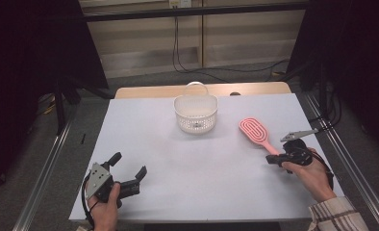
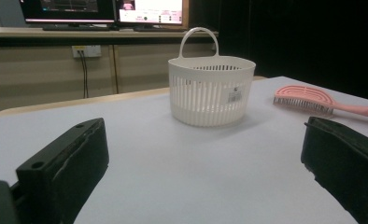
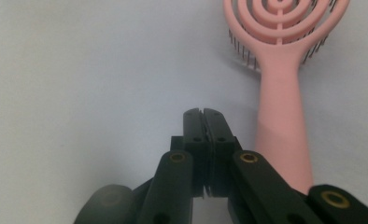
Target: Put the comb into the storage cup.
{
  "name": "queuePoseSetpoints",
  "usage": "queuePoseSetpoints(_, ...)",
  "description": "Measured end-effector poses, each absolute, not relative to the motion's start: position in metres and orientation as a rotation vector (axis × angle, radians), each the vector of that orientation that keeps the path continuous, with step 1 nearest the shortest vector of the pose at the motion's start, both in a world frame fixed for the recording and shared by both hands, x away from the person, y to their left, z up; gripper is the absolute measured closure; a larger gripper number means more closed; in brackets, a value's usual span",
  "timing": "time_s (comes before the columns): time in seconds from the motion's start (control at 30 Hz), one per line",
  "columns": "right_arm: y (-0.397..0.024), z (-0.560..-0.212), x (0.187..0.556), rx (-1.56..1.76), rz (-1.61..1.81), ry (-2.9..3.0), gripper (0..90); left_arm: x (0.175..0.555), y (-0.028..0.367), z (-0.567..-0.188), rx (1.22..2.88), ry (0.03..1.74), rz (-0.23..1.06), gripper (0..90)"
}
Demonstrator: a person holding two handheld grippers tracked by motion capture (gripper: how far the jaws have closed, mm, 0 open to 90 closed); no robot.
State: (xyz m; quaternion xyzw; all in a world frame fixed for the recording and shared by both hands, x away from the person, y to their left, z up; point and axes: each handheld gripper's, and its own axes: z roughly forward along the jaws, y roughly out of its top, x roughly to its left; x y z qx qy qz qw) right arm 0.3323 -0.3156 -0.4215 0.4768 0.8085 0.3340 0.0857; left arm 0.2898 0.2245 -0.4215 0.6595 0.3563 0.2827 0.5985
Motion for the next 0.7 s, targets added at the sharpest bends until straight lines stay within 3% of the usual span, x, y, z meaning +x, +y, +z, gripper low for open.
queuePoseSetpoints(0.13,-0.316,-0.415,0.33,1.387,1.06,2.371,84.2,0.29,0.225,-0.421,1.535,0.827,0.663,1.1)
queuePoseSetpoints(0.3,-0.316,-0.411,0.33,1.331,1.1,2.356,68.1,0.29,0.226,-0.421,1.536,0.826,0.663,1.1)
queuePoseSetpoints(0.47,-0.319,-0.403,0.331,1.315,1.081,2.291,42.8,0.291,0.225,-0.422,1.539,0.83,0.657,1.1)
queuePoseSetpoints(0.53,-0.319,-0.402,0.331,1.295,1.096,2.274,28.1,0.291,0.225,-0.422,1.54,0.829,0.657,1.1)
queuePoseSetpoints(0.6,-0.318,-0.403,0.332,1.289,1.113,2.253,7.4,0.291,0.225,-0.422,1.542,0.827,0.658,1.1)
queuePoseSetpoints(0.63,-0.317,-0.403,0.333,1.29,1.111,2.236,2.0,0.291,0.225,-0.422,1.541,0.829,0.658,1.1)
queuePoseSetpoints(0.7,-0.315,-0.402,0.331,1.235,1.109,2.222,6.5,0.291,0.225,-0.422,1.54,0.83,0.658,1.1)
